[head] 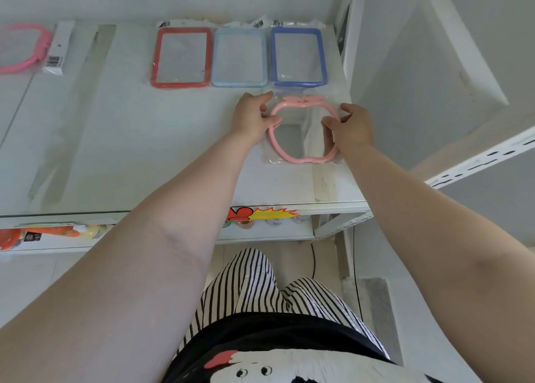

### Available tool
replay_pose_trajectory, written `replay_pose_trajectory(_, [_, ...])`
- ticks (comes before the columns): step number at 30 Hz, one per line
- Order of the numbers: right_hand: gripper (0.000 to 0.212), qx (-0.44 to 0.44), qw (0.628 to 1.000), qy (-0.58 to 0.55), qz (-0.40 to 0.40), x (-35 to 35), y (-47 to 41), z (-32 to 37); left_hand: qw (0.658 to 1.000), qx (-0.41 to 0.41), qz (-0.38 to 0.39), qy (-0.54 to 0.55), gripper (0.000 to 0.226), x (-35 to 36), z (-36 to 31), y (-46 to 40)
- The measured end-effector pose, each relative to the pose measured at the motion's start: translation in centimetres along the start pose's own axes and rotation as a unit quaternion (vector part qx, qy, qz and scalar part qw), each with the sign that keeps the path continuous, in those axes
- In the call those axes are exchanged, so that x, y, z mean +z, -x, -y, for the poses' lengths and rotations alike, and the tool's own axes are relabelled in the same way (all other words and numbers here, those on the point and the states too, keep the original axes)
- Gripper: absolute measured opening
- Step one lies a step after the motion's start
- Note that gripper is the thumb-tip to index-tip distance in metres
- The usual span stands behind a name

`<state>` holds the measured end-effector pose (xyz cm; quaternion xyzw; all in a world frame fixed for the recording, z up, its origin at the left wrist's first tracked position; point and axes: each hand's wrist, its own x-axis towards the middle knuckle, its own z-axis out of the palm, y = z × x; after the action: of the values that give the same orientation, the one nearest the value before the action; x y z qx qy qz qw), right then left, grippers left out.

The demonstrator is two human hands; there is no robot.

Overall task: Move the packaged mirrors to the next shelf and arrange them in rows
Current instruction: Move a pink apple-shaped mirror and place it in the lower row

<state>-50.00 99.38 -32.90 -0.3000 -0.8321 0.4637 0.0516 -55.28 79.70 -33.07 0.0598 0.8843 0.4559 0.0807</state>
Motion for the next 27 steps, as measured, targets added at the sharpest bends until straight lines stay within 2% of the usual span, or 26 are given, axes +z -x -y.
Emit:
replay_pose_trajectory(3, [0.06, -0.006, 1.0, 0.007, -0.003, -0.1, -0.1, 0.1, 1.0, -0.006, 0.014, -0.008, 0.063, -0.1, -0.2, -0.2])
replay_pose_trajectory(8, [0.071, -0.023, 0.999, -0.001, 0.029, -0.6, 0.5, -0.3, 0.999, -0.005, 0.0, -0.034, 0.063, -0.2, -0.2, 0.0])
replay_pose_trajectory(12, [0.068, -0.028, 0.999, 0.006, 0.028, -1.0, 1.0, -0.3, 0.999, -0.015, 0.035, 0.022, 0.066, -0.7, -0.1, 0.4])
replay_pose_trajectory(17, [0.061, -0.028, 0.999, 0.027, 0.023, -0.9, 0.8, 0.3, 0.998, -0.003, 0.057, -0.035, 0.079, -0.8, 0.0, 0.2])
replay_pose_trajectory(27, [0.061, -0.006, 1.0, 0.027, 0.015, -1.3, 1.4, 0.8, 0.994, -0.005, 0.053, -0.1, 0.073, -0.9, -0.7, 1.0])
